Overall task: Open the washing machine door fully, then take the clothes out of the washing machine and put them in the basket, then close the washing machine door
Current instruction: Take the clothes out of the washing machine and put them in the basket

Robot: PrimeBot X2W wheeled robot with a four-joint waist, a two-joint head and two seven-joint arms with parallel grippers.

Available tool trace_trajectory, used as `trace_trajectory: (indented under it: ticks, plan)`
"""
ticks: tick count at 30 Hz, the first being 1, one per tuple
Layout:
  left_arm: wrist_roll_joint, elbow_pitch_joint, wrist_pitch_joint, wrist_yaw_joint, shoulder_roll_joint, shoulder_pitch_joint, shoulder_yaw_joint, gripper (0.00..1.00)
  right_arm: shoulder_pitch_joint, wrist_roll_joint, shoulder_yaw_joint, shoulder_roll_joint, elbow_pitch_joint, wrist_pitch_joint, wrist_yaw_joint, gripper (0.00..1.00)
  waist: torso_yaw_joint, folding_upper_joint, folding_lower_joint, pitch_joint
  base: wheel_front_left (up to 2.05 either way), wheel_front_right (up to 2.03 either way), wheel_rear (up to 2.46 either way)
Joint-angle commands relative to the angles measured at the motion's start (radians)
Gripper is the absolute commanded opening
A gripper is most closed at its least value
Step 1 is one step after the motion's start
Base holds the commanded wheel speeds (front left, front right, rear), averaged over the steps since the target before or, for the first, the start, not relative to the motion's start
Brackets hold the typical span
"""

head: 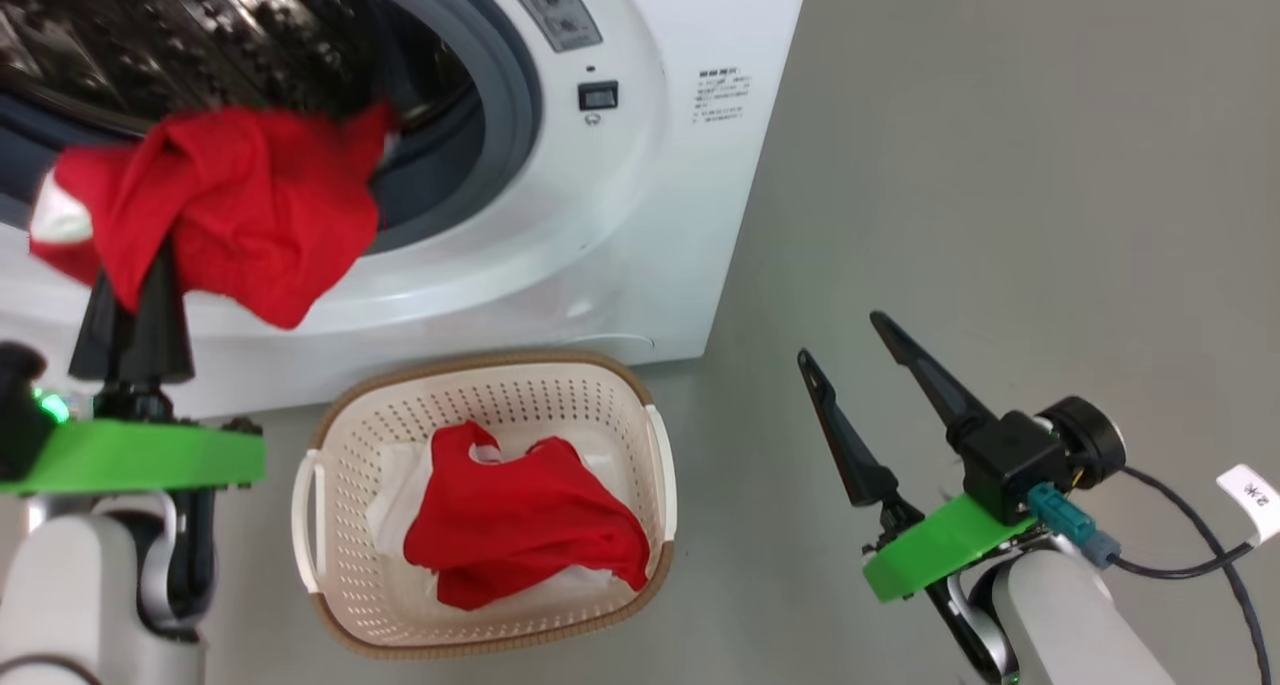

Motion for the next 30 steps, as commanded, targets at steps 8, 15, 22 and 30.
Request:
trace_trajectory:
  ticks: [8, 15, 22, 30]
  plan:
    - [0.029, -0.13, -0.008, -0.015, -0.02, 0.116, 0.06, 0.0, 0.042, 0.0, 0.015, 0.004, -0.007, -0.006, 0.006, 1.0, 0.013, 0.0, 0.0, -0.08, 0.0, 0.0, 0.0]
    - [0.041, -0.238, -0.008, -0.018, -0.053, 0.196, 0.039, 0.0, 0.059, 0.002, 0.014, 0.004, -0.007, -0.006, 0.006, 1.0, 0.018, 0.0, 0.0, -0.104, 0.0, 0.0, 0.0]
    - [0.017, -0.263, -0.008, -0.02, -0.075, 0.247, 0.003, 0.0, 0.068, 0.002, 0.015, 0.004, -0.006, -0.006, 0.006, 1.0, 0.028, 0.0, 0.0, -0.109, 0.0, 0.0, 0.0]
    - [0.028, -0.169, 0.011, -0.009, -0.077, 0.242, -0.041, 0.0, 0.057, 0.002, 0.022, 0.004, -0.008, -0.006, 0.006, 1.0, 0.034, 0.0, 0.0, -0.07, 0.0, 0.0, 0.0]
